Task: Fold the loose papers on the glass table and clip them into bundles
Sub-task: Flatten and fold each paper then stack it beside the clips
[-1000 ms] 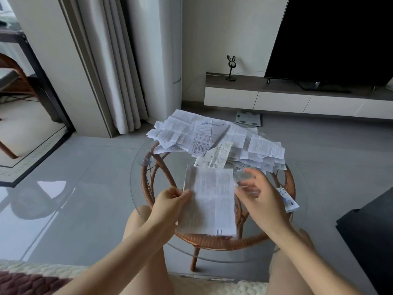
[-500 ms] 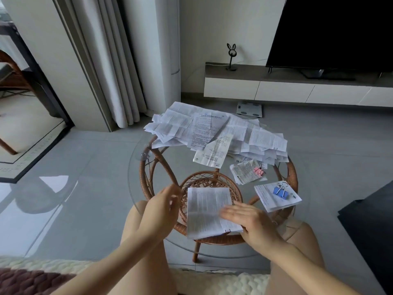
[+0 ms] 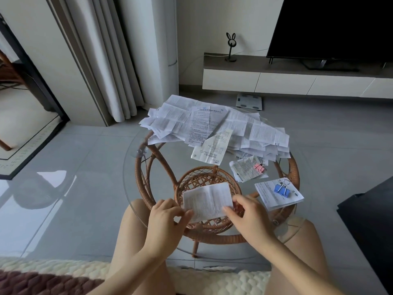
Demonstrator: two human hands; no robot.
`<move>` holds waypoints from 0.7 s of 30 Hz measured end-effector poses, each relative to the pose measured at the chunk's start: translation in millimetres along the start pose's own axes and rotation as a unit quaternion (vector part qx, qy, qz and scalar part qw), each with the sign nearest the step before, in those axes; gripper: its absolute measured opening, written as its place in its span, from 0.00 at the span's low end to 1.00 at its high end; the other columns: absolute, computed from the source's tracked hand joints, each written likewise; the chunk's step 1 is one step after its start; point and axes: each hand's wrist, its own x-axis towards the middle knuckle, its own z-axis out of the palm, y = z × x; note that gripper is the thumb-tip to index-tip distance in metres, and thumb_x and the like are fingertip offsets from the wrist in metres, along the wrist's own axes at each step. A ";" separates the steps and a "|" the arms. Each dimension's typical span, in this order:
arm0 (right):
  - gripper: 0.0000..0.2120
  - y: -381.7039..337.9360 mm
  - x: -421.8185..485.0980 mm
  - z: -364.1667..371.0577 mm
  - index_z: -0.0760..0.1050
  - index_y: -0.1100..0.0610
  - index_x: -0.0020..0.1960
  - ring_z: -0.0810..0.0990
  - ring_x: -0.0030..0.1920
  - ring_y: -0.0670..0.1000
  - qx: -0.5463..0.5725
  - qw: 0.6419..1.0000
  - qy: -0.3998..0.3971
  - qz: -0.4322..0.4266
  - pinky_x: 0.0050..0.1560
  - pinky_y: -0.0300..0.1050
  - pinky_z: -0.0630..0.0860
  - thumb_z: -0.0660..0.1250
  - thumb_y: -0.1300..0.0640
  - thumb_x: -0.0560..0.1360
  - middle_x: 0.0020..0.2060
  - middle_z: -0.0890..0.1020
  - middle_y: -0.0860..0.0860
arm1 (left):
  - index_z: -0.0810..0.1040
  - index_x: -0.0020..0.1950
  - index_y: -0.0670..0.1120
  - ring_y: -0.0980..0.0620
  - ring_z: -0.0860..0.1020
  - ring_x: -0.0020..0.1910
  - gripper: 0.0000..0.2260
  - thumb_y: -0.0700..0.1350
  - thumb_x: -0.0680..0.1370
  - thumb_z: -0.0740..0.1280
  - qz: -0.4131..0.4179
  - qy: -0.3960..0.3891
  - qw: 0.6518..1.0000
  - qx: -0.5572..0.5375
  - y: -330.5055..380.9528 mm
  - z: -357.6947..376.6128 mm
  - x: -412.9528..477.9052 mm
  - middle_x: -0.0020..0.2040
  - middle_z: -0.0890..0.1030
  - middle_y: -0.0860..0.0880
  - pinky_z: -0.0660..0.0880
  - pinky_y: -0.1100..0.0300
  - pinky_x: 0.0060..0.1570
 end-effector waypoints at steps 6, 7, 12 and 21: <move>0.12 -1.5 -1.7 11.1 0.73 0.56 0.31 0.69 0.31 0.48 -0.055 0.998 0.022 0.002 0.30 0.36 0.59 0.76 0.62 0.65 0.27 0.69 0.42 | 0.78 0.30 0.47 0.54 0.69 0.32 0.20 0.56 0.76 0.58 -0.025 0.024 0.998 0.057 1.0 11.1 -1.0 0.32 0.72 0.56 0.69 0.59 0.34; 0.13 -0.2 -1.5 12.7 0.71 0.56 0.30 0.68 0.30 0.48 -0.060 0.998 0.022 0.003 0.30 0.37 0.59 0.75 0.62 0.66 0.27 0.69 0.43 | 0.76 0.29 0.47 0.53 0.68 0.32 0.20 0.54 0.77 0.57 -0.022 0.028 0.997 0.065 -0.1 11.8 -0.7 0.31 0.71 0.55 0.69 0.58 0.34; 0.16 -2.6 -2.1 11.7 0.62 0.51 0.30 0.65 0.30 0.46 -0.053 0.998 0.029 -0.004 0.32 0.34 0.56 0.64 0.52 0.72 0.26 0.64 0.41 | 0.74 0.31 0.46 0.49 0.70 0.32 0.18 0.52 0.77 0.57 -0.019 0.024 0.992 0.122 1.3 14.1 -1.4 0.33 0.72 0.52 0.70 0.55 0.35; 0.22 -10.5 9.3 4.6 0.62 0.51 0.25 0.68 0.30 0.46 -0.042 0.992 -0.051 0.103 0.28 0.38 0.58 0.68 0.52 0.74 0.22 0.68 0.46 | 0.74 0.46 0.47 0.48 0.72 0.44 0.09 0.51 0.75 0.60 0.047 0.022 0.991 0.121 -0.7 10.9 -4.4 0.46 0.75 0.49 0.68 0.55 0.46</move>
